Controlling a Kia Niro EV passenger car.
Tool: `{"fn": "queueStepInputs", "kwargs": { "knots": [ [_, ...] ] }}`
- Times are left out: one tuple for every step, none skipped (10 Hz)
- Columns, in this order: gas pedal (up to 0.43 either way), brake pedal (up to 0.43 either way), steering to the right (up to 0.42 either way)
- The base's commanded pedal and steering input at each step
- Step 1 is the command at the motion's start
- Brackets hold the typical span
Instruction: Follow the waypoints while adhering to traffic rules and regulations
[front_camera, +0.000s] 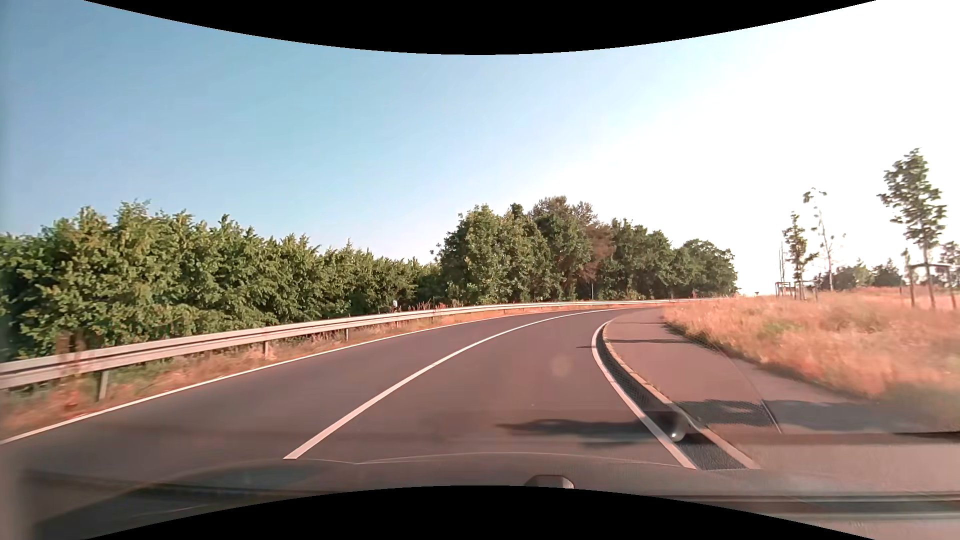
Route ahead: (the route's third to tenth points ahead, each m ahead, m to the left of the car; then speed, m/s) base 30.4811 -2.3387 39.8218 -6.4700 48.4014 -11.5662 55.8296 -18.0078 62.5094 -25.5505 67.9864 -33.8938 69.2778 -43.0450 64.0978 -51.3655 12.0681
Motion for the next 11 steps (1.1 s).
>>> {"fn": "queueStepInputs", "kwargs": {
  "knots": [
    [0.028,0.000,0.045],
    [0.028,0.000,0.046],
    [0.028,0.000,0.048],
    [0.028,0.000,0.048],
    [0.028,0.000,0.049],
    [0.028,0.000,0.050],
    [0.028,0.000,0.051],
    [0.028,0.000,0.053],
    [0.028,0.000,0.054],
    [0.028,0.000,0.054],
    [0.028,0.000,0.055]
  ]
}}
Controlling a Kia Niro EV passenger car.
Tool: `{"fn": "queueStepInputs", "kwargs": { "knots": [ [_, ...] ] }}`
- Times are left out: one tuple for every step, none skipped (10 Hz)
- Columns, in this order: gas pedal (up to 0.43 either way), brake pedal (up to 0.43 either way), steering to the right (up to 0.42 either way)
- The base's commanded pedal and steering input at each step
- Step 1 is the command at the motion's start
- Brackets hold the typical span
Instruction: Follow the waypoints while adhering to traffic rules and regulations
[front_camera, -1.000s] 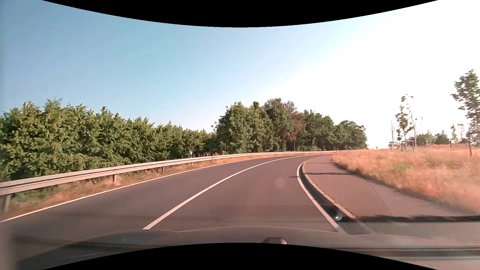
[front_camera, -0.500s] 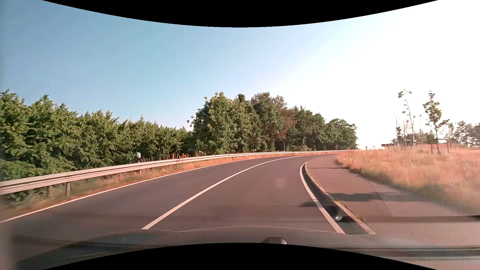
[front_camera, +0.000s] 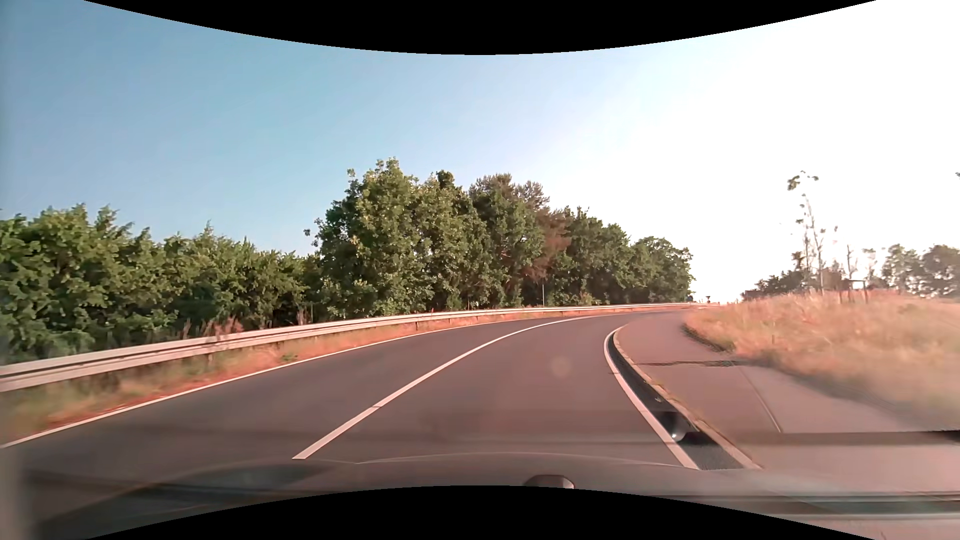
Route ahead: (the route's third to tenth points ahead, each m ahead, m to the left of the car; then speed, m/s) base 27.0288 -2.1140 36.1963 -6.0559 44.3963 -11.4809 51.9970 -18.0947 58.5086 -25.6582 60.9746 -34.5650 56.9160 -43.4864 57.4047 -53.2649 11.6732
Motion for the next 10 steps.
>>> {"fn": "queueStepInputs", "kwargs": {
  "knots": [
    [0.028,0.000,0.055],
    [0.028,0.000,0.057],
    [0.028,0.000,0.058],
    [0.028,0.000,0.060],
    [0.028,0.000,0.061],
    [0.028,0.000,0.063],
    [0.028,0.000,0.063],
    [0.028,0.000,0.064],
    [0.028,0.000,0.064],
    [0.028,0.000,0.064]
  ]
}}
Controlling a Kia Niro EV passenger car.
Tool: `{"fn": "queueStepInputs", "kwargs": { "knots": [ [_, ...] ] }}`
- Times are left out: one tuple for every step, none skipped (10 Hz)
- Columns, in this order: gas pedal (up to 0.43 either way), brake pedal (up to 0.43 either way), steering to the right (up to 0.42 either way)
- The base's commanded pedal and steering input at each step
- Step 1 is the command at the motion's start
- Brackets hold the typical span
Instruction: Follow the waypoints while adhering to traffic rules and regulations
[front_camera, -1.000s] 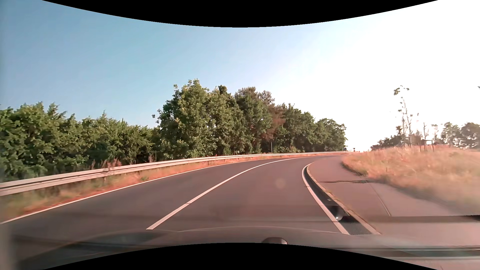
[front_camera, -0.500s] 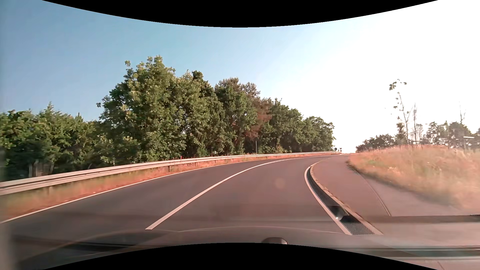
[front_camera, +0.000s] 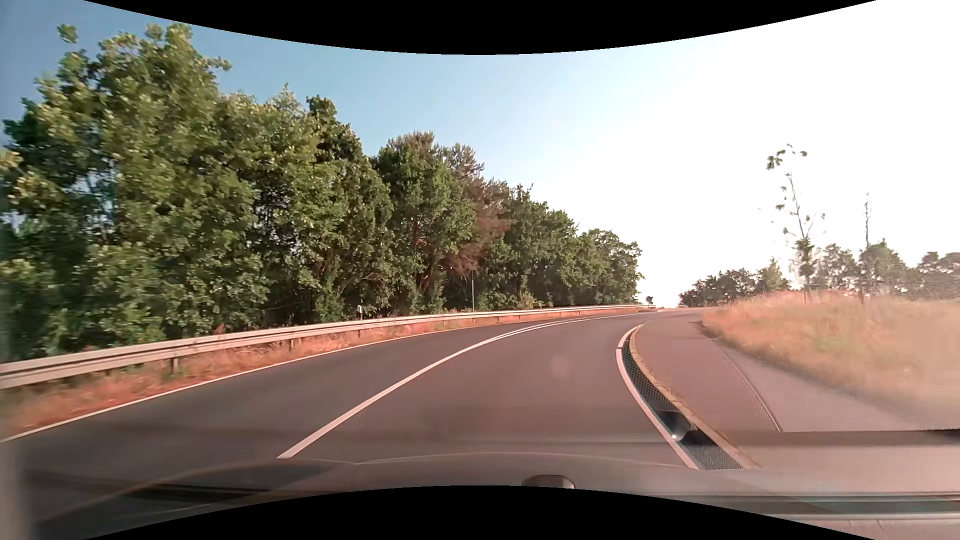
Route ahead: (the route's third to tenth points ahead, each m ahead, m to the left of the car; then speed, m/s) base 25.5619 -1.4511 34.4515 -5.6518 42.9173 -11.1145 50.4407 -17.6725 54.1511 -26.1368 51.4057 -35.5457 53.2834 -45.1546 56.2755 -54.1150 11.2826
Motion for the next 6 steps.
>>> {"fn": "queueStepInputs", "kwargs": {
  "knots": [
    [0.028,0.000,0.064],
    [0.028,0.000,0.064],
    [0.028,0.000,0.064],
    [0.028,0.000,0.064],
    [0.028,0.000,0.065],
    [0.028,0.000,0.065]
  ]
}}
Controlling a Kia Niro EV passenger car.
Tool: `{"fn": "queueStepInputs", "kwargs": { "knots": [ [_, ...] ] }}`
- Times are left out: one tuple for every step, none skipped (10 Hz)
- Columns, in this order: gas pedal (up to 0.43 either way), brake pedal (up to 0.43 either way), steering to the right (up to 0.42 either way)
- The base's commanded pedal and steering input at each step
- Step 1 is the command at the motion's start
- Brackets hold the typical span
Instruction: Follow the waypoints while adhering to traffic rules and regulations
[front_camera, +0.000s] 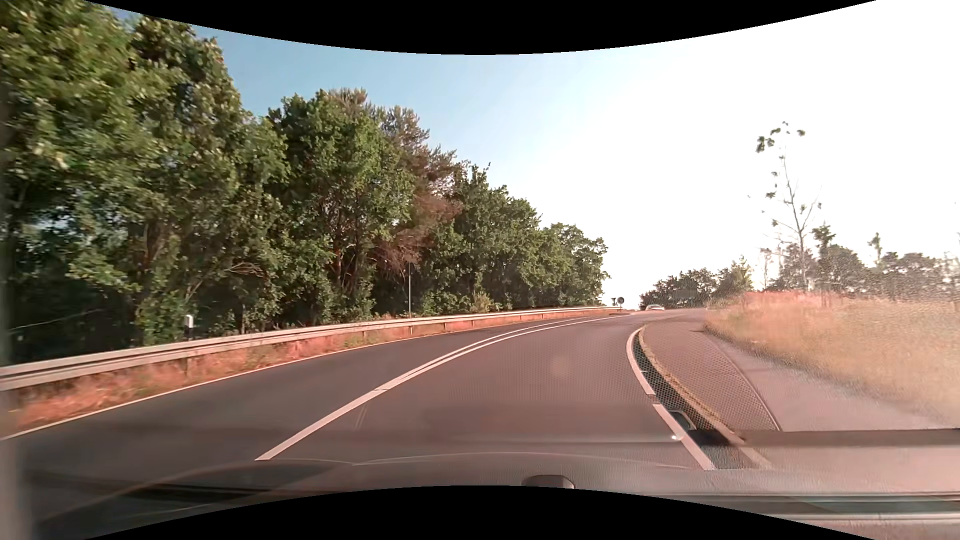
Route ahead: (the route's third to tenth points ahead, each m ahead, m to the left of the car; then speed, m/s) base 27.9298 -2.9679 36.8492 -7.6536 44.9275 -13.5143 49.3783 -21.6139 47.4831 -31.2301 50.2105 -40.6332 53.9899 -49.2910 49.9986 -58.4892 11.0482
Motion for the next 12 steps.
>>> {"fn": "queueStepInputs", "kwargs": {
  "knots": [
    [0.028,0.000,0.066],
    [0.028,0.000,0.066],
    [0.028,0.000,0.066],
    [0.028,0.000,0.066],
    [0.028,0.000,0.066],
    [0.028,0.000,0.066],
    [0.028,0.000,0.066],
    [0.020,0.000,0.066],
    [0.000,0.000,0.066],
    [0.000,0.000,0.066],
    [0.000,0.000,0.066],
    [0.000,0.000,0.066]
  ]
}}
